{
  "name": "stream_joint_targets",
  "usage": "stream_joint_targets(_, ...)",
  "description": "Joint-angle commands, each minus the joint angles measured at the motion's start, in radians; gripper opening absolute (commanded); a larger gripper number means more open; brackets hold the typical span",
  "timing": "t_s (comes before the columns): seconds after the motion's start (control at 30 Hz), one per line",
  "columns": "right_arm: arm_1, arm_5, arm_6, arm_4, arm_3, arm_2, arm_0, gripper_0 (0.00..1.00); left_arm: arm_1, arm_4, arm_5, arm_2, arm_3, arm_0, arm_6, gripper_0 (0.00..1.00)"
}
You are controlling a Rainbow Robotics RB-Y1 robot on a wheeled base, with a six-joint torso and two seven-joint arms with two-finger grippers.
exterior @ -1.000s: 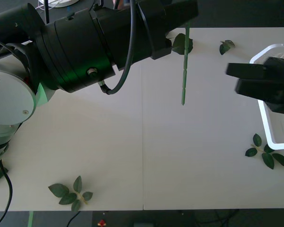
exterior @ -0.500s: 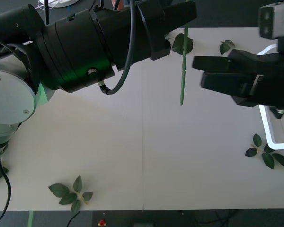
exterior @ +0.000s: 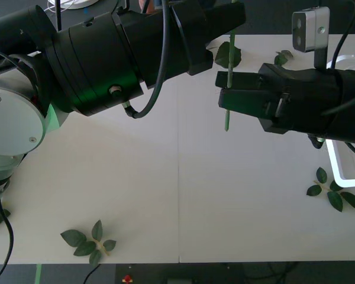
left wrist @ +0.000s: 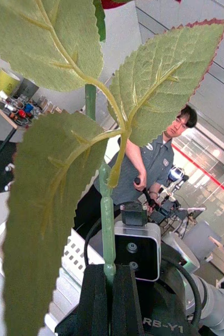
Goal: Place the red flowers into the right box and the blue flowers into the left box. If a person shows an open palm, hand one flower to the person first, then continue sorting.
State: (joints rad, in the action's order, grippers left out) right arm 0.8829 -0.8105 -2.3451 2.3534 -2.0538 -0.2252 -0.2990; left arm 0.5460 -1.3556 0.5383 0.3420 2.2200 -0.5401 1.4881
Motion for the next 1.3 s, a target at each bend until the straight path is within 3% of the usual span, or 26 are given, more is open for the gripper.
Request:
stream_joint_targets(0.03, -0.016, 0.008, -0.020, -0.006, -0.008, -0.008, -0.035, 0.00, 0.029, -0.002, -0.015, 0.011, 0.010, -0.032, -0.005, 0.00)
stream_joint_targets(0.6, -0.016, 0.017, -0.019, -0.002, -0.008, -0.008, -0.042, 0.00, 0.029, -0.002, -0.015, 0.011, 0.010, -0.032, -0.005, 0.01)
stream_joint_targets(0.67, -0.016, 0.017, -0.017, 0.000, -0.008, -0.008, -0.046, 0.00, 0.029, -0.002, -0.015, 0.011, 0.010, -0.032, -0.005, 0.63)
stream_joint_targets(0.7, -0.016, 0.019, -0.017, 0.001, -0.008, -0.008, -0.048, 0.00, 0.029, -0.002, -0.015, 0.011, 0.010, -0.032, -0.005, 0.86)
stream_joint_targets(0.77, -0.016, 0.021, -0.017, 0.003, -0.008, -0.008, -0.049, 0.00, 0.029, -0.002, -0.015, 0.011, 0.010, -0.032, -0.005, 1.00)
stream_joint_targets(1.3, -0.015, 0.051, -0.030, 0.015, -0.008, 0.007, -0.042, 0.00, 0.029, -0.002, -0.015, 0.011, 0.010, -0.032, -0.005, 1.00)
